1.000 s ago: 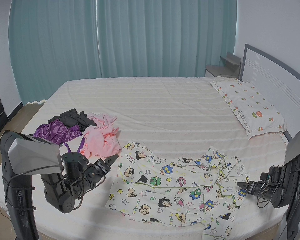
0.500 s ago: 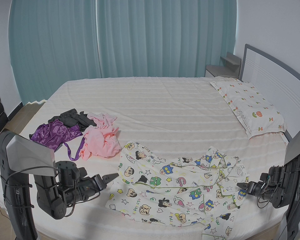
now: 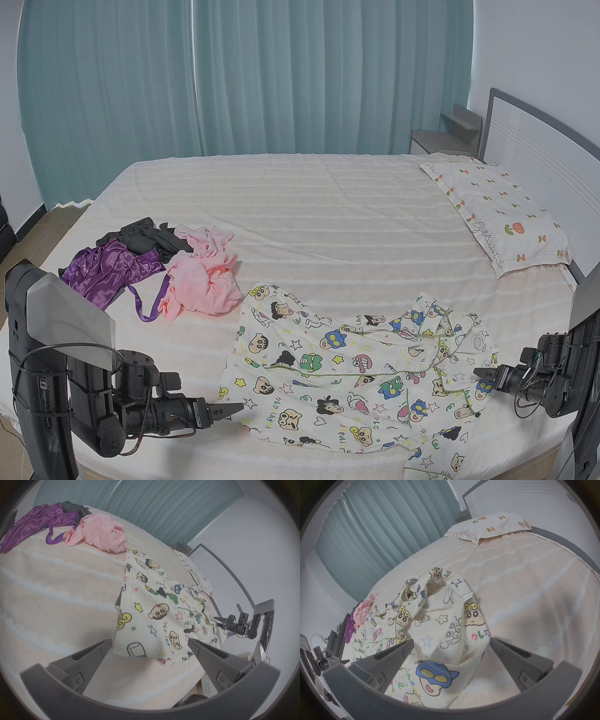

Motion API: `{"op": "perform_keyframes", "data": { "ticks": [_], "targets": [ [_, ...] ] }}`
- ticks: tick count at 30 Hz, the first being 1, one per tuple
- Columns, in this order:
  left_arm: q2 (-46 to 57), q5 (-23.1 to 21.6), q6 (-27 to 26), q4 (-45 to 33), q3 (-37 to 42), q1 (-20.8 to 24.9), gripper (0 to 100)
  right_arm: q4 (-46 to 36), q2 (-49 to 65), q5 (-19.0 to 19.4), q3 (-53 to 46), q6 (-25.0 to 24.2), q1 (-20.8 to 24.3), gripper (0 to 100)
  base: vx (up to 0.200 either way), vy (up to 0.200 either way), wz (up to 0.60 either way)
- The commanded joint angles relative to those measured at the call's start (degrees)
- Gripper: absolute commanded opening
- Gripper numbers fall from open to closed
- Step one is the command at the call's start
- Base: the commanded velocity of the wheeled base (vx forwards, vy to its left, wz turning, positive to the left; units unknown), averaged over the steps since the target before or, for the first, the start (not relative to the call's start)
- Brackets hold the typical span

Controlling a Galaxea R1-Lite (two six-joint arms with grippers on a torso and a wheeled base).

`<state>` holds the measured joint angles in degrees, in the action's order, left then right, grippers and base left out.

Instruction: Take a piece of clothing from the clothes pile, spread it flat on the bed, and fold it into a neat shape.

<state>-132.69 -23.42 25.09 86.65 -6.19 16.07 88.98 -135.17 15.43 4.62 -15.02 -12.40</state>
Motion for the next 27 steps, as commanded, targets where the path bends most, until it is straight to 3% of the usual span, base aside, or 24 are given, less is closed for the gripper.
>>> {"op": "perform_keyframes", "data": {
  "ticks": [1, 17, 18, 27],
  "targets": [
    [-3.27, 0.39, -1.27, 0.27, -0.4, 1.16, 100, 1.02, 0.08, 0.04, -0.05, -0.01, 0.01, 100, 0.0, 0.0, 0.0],
    [-6.79, 4.43, -3.73, 0.36, -4.27, 1.86, 100, 1.02, 0.17, 0.12, 0.04, -0.01, 0.09, 100, 0.0, 0.0, 0.0],
    [-6.96, 4.7, -3.73, 0.36, -4.88, 1.86, 0, 1.02, 0.17, 0.12, 0.04, -0.01, 0.09, 100, 0.0, 0.0, 0.0],
    [-7.58, 5.93, -3.73, 0.45, -3.83, 1.69, 0, 1.02, 0.17, 0.12, 0.04, -0.01, 0.09, 100, 0.0, 0.0, 0.0]
  ]
}}
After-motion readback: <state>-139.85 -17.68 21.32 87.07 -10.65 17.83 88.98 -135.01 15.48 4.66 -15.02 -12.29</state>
